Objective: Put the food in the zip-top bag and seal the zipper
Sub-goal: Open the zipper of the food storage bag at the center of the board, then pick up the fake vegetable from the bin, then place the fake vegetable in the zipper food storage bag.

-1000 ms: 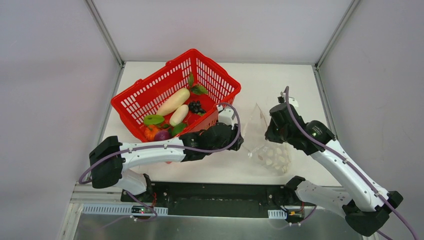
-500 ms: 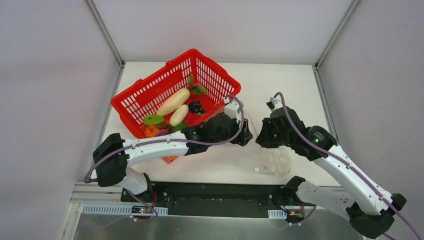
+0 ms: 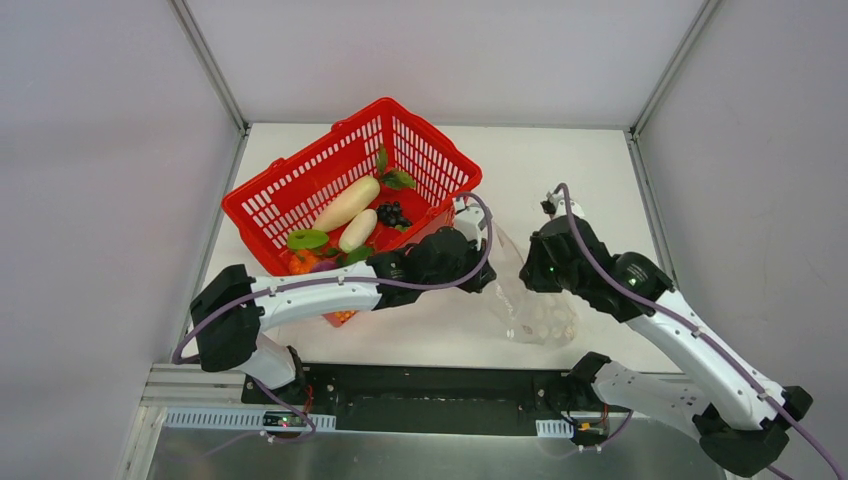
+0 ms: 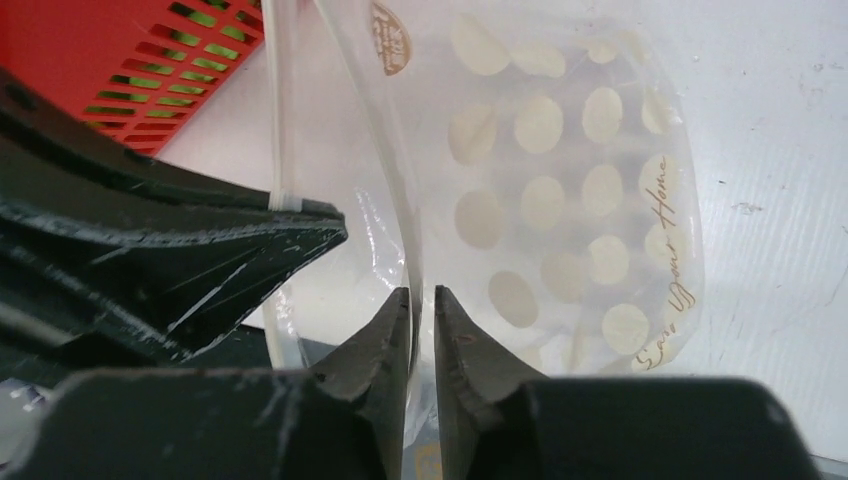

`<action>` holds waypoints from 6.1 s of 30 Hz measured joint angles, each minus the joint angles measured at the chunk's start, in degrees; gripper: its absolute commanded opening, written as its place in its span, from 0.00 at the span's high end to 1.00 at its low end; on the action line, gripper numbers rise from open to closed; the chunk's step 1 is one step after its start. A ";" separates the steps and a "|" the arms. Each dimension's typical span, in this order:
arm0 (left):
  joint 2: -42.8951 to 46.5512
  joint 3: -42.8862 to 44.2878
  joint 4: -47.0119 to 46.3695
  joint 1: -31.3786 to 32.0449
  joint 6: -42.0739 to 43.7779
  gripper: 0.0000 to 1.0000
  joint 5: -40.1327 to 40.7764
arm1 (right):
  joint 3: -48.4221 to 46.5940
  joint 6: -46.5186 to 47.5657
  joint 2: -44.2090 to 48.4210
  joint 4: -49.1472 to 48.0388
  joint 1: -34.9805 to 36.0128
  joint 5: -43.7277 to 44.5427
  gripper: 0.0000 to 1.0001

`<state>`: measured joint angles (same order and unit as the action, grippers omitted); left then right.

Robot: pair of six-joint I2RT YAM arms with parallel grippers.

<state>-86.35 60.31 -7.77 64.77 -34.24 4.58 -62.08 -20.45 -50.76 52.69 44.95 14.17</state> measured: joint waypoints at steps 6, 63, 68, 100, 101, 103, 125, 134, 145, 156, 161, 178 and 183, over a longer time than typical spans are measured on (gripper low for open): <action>0.00 4.63 4.90 0.35 -2.60 1.00 0.00 | -1.38 0.63 -4.39 0.42 0.44 1.75 0.74; 20.57 3.80 17.57 0.68 12.50 0.01 9.75 | 1.73 -3.74 -2.64 -8.41 0.85 7.69 0.98; 26.47 4.48 24.48 -4.87 16.46 0.01 12.04 | 1.73 -4.15 -2.32 -9.53 0.85 5.62 0.98; 9.40 5.27 56.78 -48.65 29.57 0.05 -4.24 | 2.97 -4.33 0.20 -10.91 0.85 0.24 0.96; 8.50 5.27 57.07 -48.76 29.59 0.05 -2.82 | 2.97 -4.31 0.20 -10.91 0.85 0.22 0.96; 6.56 5.27 57.57 -48.76 29.59 0.05 0.17 | 2.97 -4.31 0.20 -10.93 0.85 0.13 0.96; -2.29 6.34 62.60 -49.13 31.23 0.11 -1.49 | 2.97 -3.13 -1.33 -10.95 0.85 -0.55 0.94; -4.48 6.36 62.95 -49.13 31.98 0.25 -1.60 | 2.97 -2.91 -1.77 -11.34 0.85 -1.49 0.93; -2.64 6.27 62.75 -49.13 32.06 0.76 -3.10 | 2.97 -2.86 -1.75 -11.34 0.85 -1.51 0.92; 12.11 5.31 61.07 -49.13 31.71 0.84 -3.08 | 3.63 -2.91 -1.46 -11.50 0.85 -1.49 0.92; 18.97 5.29 59.49 -49.13 30.53 0.84 -3.32 | 3.65 -3.02 -1.46 -11.78 0.85 -1.55 0.92; 42.12 0.76 36.92 -46.51 14.05 0.78 -25.18 | 4.59 -4.42 -0.42 -13.49 0.85 -1.55 0.92; 41.42 0.33 33.40 -41.90 13.55 0.77 -28.04 | 4.83 -5.03 0.39 -13.77 0.85 -1.33 0.92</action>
<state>-44.93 60.64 25.63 22.87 -20.69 -23.46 -57.25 -25.47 -50.37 38.92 45.80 12.84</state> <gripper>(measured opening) 0.557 0.078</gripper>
